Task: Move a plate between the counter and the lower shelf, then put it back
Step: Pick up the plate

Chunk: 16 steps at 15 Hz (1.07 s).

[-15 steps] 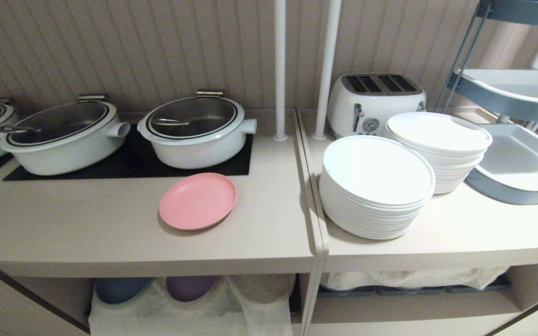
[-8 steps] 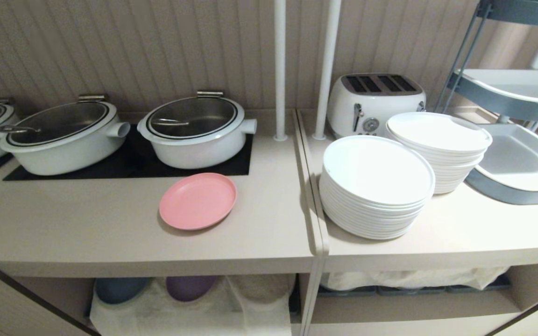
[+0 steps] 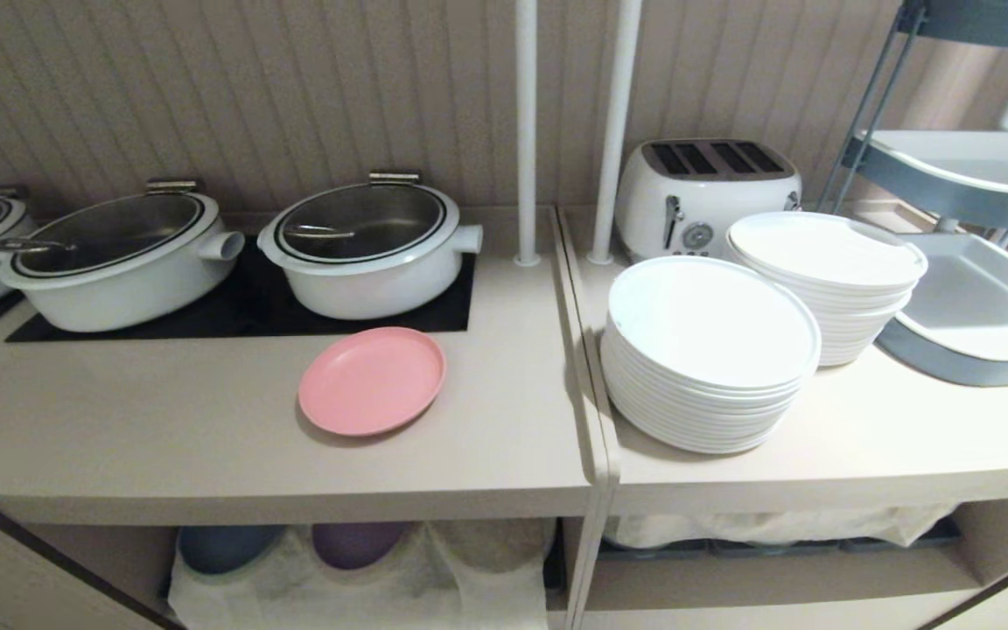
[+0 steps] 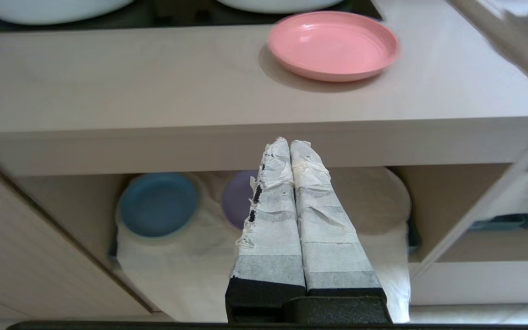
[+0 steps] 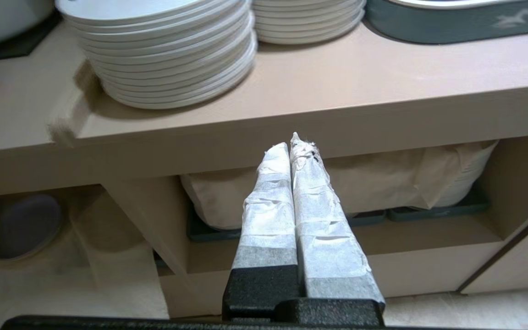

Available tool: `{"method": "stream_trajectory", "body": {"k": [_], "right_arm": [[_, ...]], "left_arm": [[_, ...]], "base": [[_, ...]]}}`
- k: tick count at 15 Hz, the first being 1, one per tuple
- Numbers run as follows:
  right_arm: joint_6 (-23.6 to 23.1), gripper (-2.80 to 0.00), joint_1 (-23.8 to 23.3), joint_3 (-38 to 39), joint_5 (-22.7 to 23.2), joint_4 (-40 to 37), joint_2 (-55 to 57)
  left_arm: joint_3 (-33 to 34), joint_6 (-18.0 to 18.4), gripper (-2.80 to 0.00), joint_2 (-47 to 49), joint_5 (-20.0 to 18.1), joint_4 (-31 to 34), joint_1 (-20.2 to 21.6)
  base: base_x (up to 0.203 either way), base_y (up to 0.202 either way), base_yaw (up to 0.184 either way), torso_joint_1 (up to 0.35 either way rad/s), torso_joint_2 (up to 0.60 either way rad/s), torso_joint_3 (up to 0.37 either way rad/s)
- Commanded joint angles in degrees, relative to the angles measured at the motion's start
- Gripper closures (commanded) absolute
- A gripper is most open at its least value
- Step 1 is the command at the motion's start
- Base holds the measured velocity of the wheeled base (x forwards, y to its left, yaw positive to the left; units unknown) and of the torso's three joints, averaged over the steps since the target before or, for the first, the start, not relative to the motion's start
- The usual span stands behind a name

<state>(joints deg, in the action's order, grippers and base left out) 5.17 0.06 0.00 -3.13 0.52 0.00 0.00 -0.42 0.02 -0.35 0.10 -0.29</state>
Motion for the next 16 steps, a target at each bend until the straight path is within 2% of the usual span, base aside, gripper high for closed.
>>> {"method": "stream_trajectory", "body": {"k": [1, 9, 16], "right_arm": [[0.0, 0.00, 0.0, 0.0, 0.0, 0.0, 0.0], [0.0, 0.00, 0.0, 0.0, 0.0, 0.0, 0.0], [0.0, 0.00, 0.0, 0.0, 0.0, 0.0, 0.0]], "left_arm": [[0.0, 0.0, 0.00, 0.0, 0.0, 0.0, 0.0], [0.0, 0.1, 0.00, 0.0, 0.0, 0.0, 0.0], [0.0, 0.0, 0.00, 0.0, -0.1, 0.0, 0.0]], "base": [[-0.001, 0.182, 0.001, -0.005, 0.00, 0.005], [0.000, 0.188, -0.003, 0.002, 0.00, 0.002], [0.000, 0.012, 0.000, 0.001, 0.00, 0.001]]}}
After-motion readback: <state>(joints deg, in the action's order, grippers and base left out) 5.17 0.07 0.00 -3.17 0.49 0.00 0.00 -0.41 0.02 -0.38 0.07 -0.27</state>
